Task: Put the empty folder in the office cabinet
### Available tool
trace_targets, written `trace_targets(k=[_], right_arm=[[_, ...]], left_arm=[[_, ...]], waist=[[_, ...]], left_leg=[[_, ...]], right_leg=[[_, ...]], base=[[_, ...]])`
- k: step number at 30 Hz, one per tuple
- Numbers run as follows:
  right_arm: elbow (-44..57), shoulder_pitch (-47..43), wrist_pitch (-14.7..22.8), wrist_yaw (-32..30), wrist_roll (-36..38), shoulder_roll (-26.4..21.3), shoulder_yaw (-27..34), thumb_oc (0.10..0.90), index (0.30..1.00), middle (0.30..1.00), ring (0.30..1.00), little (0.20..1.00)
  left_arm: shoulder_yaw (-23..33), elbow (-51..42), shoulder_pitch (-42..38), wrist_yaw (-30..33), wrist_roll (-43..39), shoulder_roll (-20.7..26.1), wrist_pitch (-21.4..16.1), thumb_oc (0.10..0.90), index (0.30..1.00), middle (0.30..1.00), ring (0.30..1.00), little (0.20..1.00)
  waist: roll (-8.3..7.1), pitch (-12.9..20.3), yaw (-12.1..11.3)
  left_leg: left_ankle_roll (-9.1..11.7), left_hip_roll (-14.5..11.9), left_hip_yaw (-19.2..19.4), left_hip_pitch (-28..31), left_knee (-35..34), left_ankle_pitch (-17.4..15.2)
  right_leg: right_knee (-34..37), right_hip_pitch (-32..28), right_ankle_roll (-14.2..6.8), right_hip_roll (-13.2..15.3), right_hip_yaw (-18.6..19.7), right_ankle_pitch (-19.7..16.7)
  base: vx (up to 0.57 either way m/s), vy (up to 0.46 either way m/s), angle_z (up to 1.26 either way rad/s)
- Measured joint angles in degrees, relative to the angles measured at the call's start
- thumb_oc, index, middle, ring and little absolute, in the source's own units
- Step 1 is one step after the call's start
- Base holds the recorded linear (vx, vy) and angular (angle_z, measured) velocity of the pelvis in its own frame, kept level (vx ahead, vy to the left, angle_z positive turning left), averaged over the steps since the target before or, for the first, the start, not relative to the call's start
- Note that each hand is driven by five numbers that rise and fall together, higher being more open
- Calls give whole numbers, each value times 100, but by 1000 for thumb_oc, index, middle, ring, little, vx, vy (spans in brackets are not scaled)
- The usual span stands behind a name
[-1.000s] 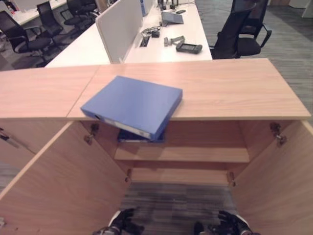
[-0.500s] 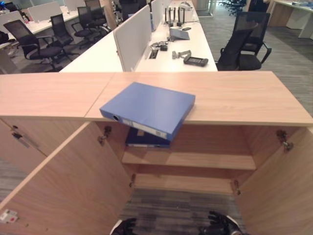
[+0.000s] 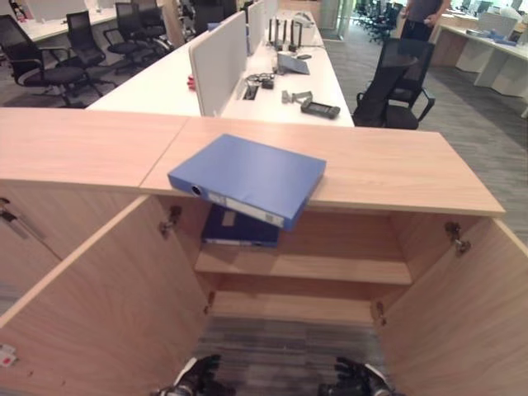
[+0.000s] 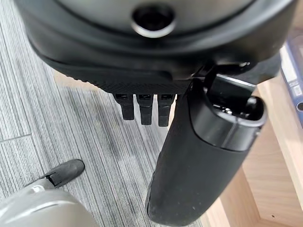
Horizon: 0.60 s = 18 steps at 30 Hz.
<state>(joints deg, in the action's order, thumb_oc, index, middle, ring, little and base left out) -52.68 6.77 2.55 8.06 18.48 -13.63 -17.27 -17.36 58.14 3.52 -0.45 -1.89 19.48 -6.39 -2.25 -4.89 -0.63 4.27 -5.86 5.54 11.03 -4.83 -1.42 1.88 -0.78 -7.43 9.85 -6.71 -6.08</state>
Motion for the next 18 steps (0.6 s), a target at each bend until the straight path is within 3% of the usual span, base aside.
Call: trace_targets(k=[9,14,18], right_arm=[[79,-8,-10,-15,-1,-392,16,800,900,900,900,900],[148,-19,-9,-18,-31,-500,82,800,900,900,900,900],[341,101,-2,-61,-37,-497,138,800,900,900,900,900]], left_arm=[[-95,-598,179,-2,89,-66,8,800,900,900,900,900],[-83,-1473,155,18,557,44,23,800,900,900,900,900],[-52,-2600,203,281,1358,445,14,800,900,900,900,900]], waist=[[249,35,21],[316,33,12],[351,19,2]], left_leg=[[182,-246,-133,28,27,42],[187,-237,-143,63,4,39],[153,-244,-173,102,1,16]], right_leg=[[349,-263,185,-300,-132,-180],[351,-307,143,-282,-158,-128],[352,-369,166,-280,-177,-112]], base=[[26,-75,9],[-14,-39,1],[-2,-9,3]])
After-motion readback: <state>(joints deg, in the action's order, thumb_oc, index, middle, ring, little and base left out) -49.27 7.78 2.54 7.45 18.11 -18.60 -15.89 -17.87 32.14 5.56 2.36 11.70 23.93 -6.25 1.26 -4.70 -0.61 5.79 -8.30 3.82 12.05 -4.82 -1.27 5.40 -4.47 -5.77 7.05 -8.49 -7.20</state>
